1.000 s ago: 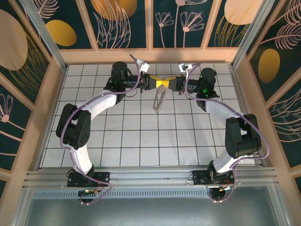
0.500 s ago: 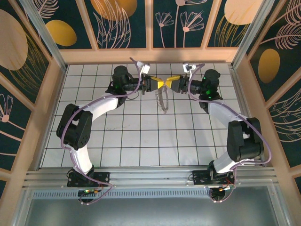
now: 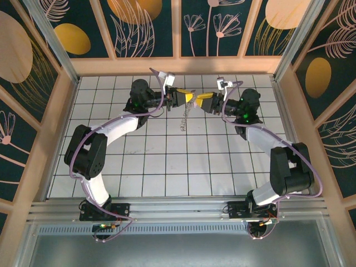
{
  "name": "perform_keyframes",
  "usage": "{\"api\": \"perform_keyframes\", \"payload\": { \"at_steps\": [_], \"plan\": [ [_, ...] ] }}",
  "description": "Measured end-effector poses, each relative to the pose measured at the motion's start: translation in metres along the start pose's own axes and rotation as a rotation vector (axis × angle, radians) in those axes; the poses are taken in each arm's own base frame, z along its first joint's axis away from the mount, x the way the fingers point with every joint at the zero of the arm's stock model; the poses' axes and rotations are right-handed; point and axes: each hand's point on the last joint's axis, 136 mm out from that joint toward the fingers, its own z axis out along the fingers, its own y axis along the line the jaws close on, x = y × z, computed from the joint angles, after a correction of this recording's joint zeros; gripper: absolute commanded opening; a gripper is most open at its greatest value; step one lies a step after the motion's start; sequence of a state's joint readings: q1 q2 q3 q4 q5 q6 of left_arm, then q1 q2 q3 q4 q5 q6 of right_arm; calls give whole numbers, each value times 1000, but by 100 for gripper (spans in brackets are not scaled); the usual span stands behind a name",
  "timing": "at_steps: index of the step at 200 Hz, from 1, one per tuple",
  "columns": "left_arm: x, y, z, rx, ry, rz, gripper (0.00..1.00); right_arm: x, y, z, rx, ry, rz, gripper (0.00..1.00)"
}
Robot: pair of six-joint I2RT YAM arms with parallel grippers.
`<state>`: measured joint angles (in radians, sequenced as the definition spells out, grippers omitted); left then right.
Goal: Put the keys on the keyring
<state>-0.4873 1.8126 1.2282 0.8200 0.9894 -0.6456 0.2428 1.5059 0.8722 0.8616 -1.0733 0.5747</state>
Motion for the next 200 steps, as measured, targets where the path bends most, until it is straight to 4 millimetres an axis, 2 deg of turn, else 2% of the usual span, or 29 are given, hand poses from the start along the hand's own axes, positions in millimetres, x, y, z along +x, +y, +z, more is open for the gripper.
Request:
{"api": "perform_keyframes", "payload": {
  "at_steps": [32, 80, 99, 200],
  "plan": [
    [0, -1, 1, 2, 0, -5, 0, 1, 5, 3, -16, -2, -7, 39],
    [0, -4, 3, 10, -4, -4, 0, 4, 5, 2, -20, -6, -5, 8],
    [2, -3, 3, 8, -3, -7, 0, 7, 4, 2, -18, -5, 6, 0],
    [8, 0, 1, 0, -8, -24, 0, 18, 2, 1, -14, 0, 21, 0]
  ]
}}
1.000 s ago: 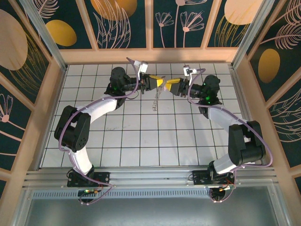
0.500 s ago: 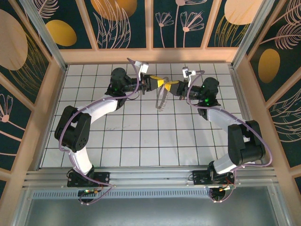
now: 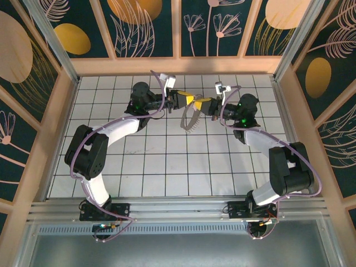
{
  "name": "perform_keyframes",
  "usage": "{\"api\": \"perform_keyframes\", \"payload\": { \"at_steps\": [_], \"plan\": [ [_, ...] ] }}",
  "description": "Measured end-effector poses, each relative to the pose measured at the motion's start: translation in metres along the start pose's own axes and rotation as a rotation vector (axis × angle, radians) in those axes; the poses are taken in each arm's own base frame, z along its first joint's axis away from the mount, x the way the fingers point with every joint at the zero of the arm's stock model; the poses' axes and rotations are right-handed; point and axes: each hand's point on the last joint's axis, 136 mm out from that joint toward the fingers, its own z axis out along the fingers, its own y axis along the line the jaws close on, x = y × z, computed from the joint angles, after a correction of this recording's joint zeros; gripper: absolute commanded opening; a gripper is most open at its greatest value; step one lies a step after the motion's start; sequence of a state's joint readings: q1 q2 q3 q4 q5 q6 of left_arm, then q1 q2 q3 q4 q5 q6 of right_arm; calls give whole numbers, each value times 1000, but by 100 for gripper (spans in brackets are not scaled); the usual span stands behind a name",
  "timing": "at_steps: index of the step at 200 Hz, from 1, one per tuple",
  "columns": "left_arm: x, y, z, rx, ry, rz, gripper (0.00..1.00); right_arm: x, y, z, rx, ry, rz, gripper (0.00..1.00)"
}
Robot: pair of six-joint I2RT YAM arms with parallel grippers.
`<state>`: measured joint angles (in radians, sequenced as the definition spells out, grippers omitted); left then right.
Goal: Put the keys on the keyring
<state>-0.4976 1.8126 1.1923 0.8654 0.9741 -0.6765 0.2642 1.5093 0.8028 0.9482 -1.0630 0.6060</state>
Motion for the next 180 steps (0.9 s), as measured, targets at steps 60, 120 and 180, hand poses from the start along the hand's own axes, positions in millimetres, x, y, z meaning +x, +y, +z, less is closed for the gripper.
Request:
{"api": "perform_keyframes", "payload": {
  "at_steps": [60, 120, 180],
  "plan": [
    [1, -2, -3, 0, -11, -5, 0, 6, 4, 9, -8, 6, 5, 0],
    [-5, 2, -9, -62, -80, -6, 0, 17, -2, -1, 32, 2, 26, 39],
    [-17, -6, -25, -118, -200, -15, 0, -13, 11, -30, 150, -189, -3, 44]
  ]
}}
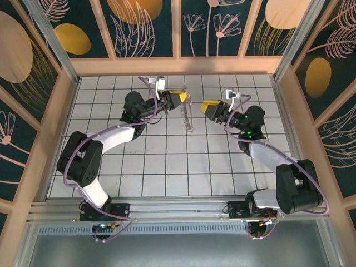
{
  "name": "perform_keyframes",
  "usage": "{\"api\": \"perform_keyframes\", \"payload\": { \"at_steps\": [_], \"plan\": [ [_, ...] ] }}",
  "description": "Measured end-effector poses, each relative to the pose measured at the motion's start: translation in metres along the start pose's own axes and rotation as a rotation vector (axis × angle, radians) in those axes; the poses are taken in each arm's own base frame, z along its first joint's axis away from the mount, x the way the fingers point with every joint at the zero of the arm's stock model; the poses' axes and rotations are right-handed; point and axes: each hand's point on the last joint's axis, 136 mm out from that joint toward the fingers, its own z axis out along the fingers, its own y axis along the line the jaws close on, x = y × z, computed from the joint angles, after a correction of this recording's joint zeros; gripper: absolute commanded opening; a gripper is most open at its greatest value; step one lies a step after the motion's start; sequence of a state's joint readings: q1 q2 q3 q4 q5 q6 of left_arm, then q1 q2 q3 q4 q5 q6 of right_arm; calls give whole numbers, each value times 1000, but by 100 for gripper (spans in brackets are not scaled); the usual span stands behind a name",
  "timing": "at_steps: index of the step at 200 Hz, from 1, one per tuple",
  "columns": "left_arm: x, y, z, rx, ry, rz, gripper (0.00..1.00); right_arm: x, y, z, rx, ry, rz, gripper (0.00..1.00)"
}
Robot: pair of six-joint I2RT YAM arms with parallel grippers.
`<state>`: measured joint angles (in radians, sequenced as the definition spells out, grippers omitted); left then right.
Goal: Put the keys on the keyring
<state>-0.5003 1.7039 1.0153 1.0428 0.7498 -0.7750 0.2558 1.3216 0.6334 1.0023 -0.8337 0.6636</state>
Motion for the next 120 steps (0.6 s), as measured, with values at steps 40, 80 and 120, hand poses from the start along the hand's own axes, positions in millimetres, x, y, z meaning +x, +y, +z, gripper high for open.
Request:
{"api": "perform_keyframes", "payload": {
  "at_steps": [40, 80, 120],
  "plan": [
    [-9, -8, -1, 4, -62, -26, 0, -19, 2, 7, 16, -105, 8, 48],
    [-6, -18, 4, 31, -66, -54, 0, -25, 6, 32, -33, -126, 11, 50],
    [-6, -23, 6, 41, -74, -65, 0, -22, 4, 41, -64, -138, 32, 50]
  ]
}}
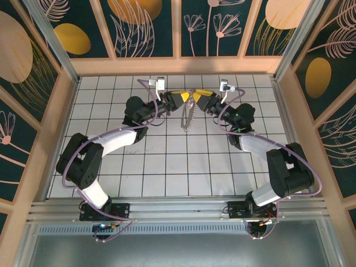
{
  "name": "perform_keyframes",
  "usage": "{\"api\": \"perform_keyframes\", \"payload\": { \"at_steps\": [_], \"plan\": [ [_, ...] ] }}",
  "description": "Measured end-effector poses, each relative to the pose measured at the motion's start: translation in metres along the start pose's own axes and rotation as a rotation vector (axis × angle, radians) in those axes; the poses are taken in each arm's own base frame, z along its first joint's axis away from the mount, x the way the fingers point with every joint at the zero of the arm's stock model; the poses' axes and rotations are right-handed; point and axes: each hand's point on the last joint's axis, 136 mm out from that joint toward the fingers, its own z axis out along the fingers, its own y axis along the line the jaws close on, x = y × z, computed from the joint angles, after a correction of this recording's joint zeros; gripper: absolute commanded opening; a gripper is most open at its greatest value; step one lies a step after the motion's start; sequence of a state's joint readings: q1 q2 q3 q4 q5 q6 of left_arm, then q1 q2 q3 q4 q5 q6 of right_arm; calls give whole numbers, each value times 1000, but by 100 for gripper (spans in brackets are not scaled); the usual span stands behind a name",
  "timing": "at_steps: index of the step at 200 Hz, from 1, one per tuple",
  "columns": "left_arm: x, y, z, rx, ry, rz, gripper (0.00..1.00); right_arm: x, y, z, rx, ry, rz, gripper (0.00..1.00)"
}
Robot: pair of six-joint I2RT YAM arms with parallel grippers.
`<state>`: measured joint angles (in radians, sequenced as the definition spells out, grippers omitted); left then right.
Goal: Put the keys on the keyring
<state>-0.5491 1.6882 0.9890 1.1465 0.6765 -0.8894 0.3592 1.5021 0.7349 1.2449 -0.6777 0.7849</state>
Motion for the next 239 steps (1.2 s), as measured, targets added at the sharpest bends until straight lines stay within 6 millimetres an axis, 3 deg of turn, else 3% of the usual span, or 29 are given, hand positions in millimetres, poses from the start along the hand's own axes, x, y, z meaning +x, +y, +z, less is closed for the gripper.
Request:
{"api": "perform_keyframes", "payload": {
  "at_steps": [75, 119, 177, 205, 239],
  "plan": [
    [0, 0, 1, -2, -6, -7, 0, 1, 14, 5, -51, -12, -6, 47],
    [4, 1, 3, -2, 1, -13, 0, 6, 10, 6, -51, -5, 18, 24],
    [6, 5, 4, -14, -3, -21, 0, 7, 12, 7, -64, -7, 12, 18],
    [4, 5, 4, -17, -12, -18, 0, 4, 14, 9, -72, -11, 10, 0],
    [2, 5, 4, -19, -18, -16, 0, 3, 14, 10, -74, -14, 10, 0]
  ]
}}
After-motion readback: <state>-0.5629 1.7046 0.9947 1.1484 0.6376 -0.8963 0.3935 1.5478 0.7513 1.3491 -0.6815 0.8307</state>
